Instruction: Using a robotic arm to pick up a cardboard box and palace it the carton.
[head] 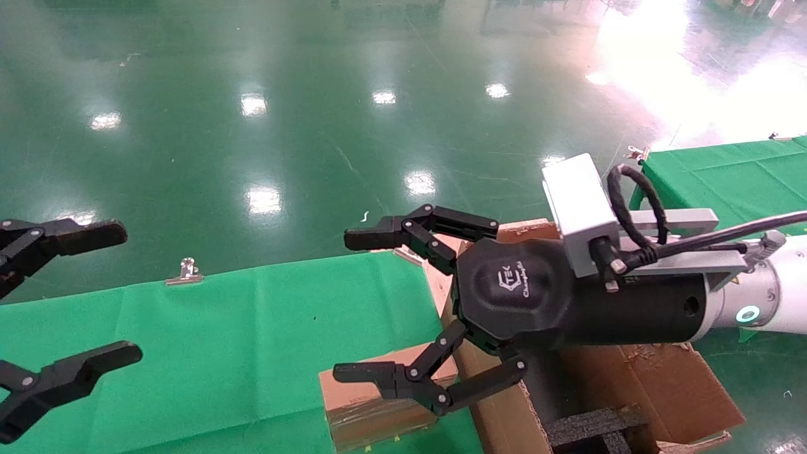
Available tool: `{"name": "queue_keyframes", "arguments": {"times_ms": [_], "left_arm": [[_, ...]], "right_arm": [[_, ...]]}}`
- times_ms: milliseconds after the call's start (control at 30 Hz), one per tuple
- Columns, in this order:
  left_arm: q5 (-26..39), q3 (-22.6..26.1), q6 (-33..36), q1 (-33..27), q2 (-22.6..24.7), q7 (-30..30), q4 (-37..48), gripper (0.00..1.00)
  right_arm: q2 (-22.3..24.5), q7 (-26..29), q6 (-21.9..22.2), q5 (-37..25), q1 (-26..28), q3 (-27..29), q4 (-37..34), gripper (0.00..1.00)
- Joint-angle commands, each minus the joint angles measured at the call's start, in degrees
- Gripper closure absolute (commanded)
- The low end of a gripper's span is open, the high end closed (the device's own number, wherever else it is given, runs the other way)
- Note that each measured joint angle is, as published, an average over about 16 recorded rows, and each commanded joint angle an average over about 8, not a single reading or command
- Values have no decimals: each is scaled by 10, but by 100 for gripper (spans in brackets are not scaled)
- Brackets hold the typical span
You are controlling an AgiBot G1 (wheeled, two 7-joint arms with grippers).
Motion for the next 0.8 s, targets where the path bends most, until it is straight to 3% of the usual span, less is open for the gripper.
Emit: {"name": "queue_keyframes", "arguments": {"times_ms": [33, 433, 467, 700, 733, 800], "left_arm": [[0, 0, 0, 0, 0, 0, 0, 0], [0, 0, 0, 0, 0, 0, 0, 2], [0, 0, 0, 0, 0, 0, 0, 8], [0, 0, 0, 0, 0, 0, 0, 93], [0, 0, 0, 0, 0, 0, 0, 100], [0, 0, 0, 0, 0, 0, 0, 100]], "right_arm": [[0, 0, 0, 0, 0, 0, 0, 0], [0, 0, 0, 0, 0, 0, 0, 0], [0, 0, 0, 0, 0, 0, 0, 0], [0, 0, 0, 0, 0, 0, 0, 0], [0, 0, 0, 0, 0, 0, 0, 0], [0, 0, 0, 0, 0, 0, 0, 0]]}}
